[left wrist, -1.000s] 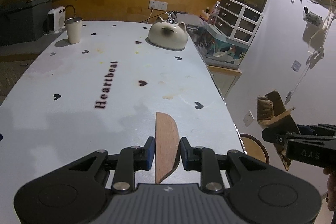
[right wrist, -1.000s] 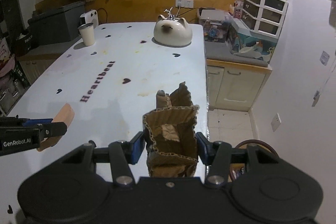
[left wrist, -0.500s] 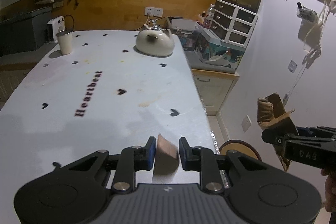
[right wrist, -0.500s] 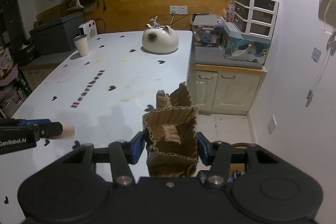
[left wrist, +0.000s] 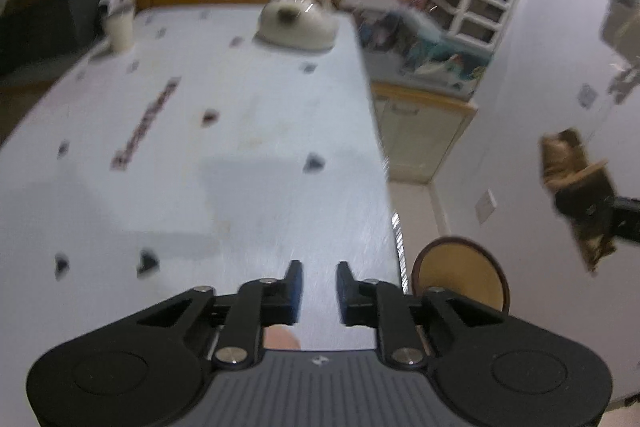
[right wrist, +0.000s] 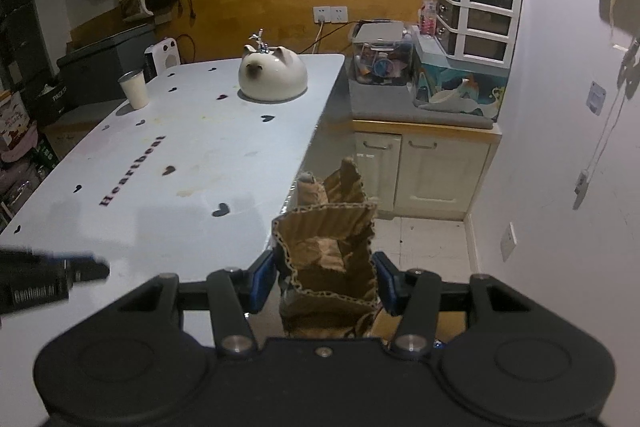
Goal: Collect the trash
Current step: 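Lift the cardboard and sponge and carry both grippers over the bin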
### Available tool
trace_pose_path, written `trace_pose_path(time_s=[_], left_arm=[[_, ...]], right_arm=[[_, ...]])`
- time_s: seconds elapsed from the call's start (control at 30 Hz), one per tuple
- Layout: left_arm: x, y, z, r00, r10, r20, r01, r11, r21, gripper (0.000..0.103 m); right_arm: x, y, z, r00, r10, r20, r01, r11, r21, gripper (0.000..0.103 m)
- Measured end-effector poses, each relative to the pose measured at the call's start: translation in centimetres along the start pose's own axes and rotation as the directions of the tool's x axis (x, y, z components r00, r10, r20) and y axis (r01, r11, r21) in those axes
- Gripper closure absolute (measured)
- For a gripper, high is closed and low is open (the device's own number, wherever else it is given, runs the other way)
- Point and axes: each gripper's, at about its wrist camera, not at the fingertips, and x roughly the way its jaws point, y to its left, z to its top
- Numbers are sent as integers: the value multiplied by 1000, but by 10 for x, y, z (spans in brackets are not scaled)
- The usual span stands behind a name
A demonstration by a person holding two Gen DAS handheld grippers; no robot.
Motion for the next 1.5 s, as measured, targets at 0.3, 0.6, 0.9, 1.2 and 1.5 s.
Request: trace_pose_path(time_s=[0.3, 0.6, 0.9, 1.2, 1.5], left_arm=[[43, 27, -38, 982, 121, -148, -166, 922, -350, 61], [67, 18, -32, 963, 232, -139, -270, 820, -505, 61], [81, 0, -22, 948, 298, -113, -317, 841, -439, 69], [77, 2, -19, 962, 259, -89, -273, 885, -376, 76], [70, -32, 19, 983, 180, 38, -167, 959, -228, 76]], right_arm=[[29, -17, 0, 998, 31, -50, -31, 1000, -2, 50], [45, -22, 2, 997, 35, -71, -37, 999, -31, 50], [51, -30, 3, 997, 24, -76, -26, 999, -27, 50], [54, -27, 3, 997, 24, -76, -25, 1000, -16, 50], [61, -39, 2, 998, 10, -63, -10, 1000, 4, 50]])
